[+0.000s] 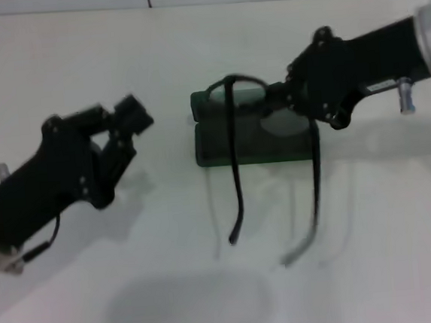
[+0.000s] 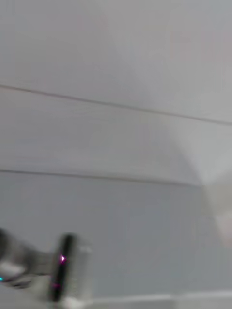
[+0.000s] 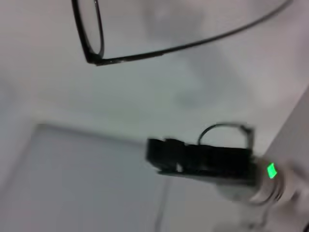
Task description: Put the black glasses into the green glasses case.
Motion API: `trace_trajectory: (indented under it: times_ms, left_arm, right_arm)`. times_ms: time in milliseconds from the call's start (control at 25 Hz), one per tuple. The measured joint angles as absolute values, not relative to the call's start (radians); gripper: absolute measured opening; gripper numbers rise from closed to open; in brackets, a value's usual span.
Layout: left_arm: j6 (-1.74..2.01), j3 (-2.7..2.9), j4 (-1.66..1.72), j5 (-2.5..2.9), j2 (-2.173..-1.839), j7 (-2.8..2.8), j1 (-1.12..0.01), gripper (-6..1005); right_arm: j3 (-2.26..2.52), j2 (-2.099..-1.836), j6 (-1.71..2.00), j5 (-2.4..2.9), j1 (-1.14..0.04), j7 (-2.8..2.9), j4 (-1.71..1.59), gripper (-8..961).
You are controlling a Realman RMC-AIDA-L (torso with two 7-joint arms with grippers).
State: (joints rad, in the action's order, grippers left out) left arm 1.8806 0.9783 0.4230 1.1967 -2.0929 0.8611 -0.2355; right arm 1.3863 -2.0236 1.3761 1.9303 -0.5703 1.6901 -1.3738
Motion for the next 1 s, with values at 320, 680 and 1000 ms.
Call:
trace_trajectory:
  times_ms: [320, 680, 1000]
  left_arm:
    - [1.934, 0.980, 0.429, 1.126, -2.085, 0.956, -0.386, 68]
    - [1.945, 1.103, 0.419, 1.113, -2.098, 0.957, -0.466, 49]
    - [1.906, 1.160, 0.395, 1.115, -2.099, 0.931, -0.487, 48]
  right_arm:
    - [1.436, -2.027, 1.136, 1.616, -0.424, 1.545, -1.269, 35]
    - [1.456, -2.024, 1.168, 1.396, -0.411, 1.407, -1.112, 35]
    - [1.454, -2.023, 1.247, 1.345, -0.425, 1.368, -1.053, 35]
